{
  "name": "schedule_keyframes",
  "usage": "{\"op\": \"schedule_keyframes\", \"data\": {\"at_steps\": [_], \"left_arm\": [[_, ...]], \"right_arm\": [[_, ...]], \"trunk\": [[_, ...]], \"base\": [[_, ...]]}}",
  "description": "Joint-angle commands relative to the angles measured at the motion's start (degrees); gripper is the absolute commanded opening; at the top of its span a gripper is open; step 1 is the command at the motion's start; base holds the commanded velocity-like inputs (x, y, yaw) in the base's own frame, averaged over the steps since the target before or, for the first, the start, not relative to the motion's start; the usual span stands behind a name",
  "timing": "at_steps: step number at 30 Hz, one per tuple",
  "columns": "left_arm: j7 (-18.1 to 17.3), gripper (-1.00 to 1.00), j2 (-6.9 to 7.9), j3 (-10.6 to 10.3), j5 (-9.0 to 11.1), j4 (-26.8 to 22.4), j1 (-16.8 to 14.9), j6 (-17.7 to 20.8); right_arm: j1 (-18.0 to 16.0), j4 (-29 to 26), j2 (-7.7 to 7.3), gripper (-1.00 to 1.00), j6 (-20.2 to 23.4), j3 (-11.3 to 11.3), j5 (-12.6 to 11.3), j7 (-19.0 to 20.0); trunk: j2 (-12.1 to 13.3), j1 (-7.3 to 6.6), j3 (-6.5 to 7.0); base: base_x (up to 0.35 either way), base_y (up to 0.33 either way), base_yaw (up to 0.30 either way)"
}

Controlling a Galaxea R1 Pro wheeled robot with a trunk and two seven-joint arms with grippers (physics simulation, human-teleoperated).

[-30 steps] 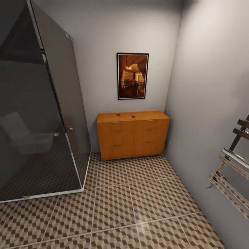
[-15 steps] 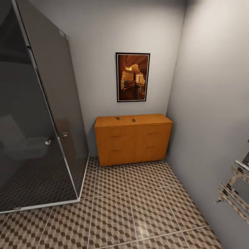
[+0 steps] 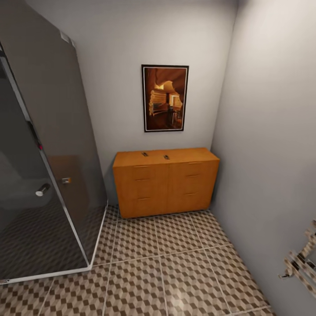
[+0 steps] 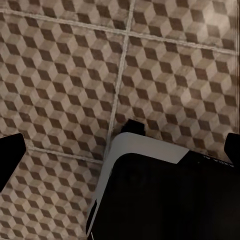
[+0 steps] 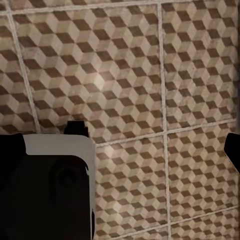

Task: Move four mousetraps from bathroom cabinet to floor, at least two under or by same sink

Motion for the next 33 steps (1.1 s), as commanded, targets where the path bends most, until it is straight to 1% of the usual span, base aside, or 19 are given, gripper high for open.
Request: {"op": "schedule_keyframes", "data": {"at_steps": [1, 33], "left_arm": [[0.12, 1.0, 0.0, 0.12, 0.21, 0.08, -0.08, 0.08], [0.12, 1.0, -0.01, 0.12, 0.19, 0.08, -0.08, 0.08]], "right_arm": [[-0.07, 0.04, 0.01, 1.0, 0.15, 0.49, -0.53, -0.1], [-0.07, 0.04, 0.01, 1.0, 0.15, 0.49, -0.53, -0.1]], "trunk": [[-0.12, 0.07, -0.12], [-0.12, 0.07, -0.12]], "base": [[0.328, -0.16, 0.0], [0.303, -0.202, 0.0]]}}
